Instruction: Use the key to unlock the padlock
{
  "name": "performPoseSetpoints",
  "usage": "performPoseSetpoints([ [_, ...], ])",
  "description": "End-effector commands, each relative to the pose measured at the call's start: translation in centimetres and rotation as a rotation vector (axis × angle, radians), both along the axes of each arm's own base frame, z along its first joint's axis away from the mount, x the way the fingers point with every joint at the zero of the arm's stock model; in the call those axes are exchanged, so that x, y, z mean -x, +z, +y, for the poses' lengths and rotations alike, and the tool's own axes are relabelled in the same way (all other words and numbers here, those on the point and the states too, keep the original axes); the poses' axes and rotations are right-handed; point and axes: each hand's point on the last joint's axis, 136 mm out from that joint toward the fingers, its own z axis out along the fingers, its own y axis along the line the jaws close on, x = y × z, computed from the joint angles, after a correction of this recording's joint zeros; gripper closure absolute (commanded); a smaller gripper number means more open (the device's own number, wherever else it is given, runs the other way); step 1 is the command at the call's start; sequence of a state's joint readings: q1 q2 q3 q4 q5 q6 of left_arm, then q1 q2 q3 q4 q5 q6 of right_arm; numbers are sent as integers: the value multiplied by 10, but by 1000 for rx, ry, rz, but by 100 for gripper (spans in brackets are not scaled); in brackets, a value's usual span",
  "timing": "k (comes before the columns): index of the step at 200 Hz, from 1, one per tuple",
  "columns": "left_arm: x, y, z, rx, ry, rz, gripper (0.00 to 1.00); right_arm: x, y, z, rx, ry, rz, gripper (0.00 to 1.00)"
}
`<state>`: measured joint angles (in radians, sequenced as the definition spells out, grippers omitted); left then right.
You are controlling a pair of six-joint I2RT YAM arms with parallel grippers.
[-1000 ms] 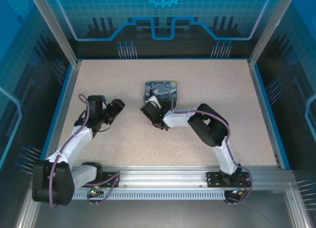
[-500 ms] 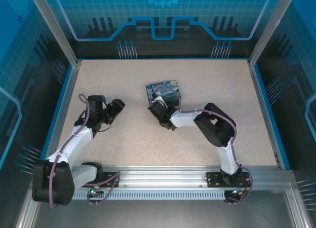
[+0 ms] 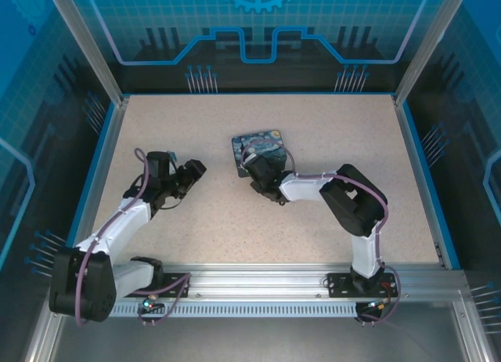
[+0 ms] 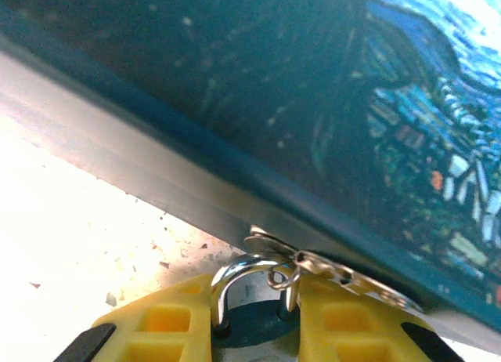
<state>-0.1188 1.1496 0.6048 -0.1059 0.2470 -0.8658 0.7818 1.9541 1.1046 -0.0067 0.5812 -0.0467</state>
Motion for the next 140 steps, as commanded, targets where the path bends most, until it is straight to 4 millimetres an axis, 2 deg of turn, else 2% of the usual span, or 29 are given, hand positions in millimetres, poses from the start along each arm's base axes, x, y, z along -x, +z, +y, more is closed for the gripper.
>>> performPoseSetpoints([
  [1, -2, -1, -10, 38, -23, 2, 26, -3, -6, -7, 6, 6, 7, 80],
  [39, -5, 1, -11, 35, -25, -1, 26, 2, -10, -11, -11, 26, 26, 77],
  [59, -4, 2, -12, 32, -27, 0, 26, 8, -11, -10, -45, 51, 45, 72],
  [106, -5, 2, -11, 26, -26, 2, 26, 12, -7, -15, -101, 89, 59, 69],
  [140, -5, 1, -11, 24, -26, 2, 26, 14, -5, -17, -106, 126, 61, 62],
])
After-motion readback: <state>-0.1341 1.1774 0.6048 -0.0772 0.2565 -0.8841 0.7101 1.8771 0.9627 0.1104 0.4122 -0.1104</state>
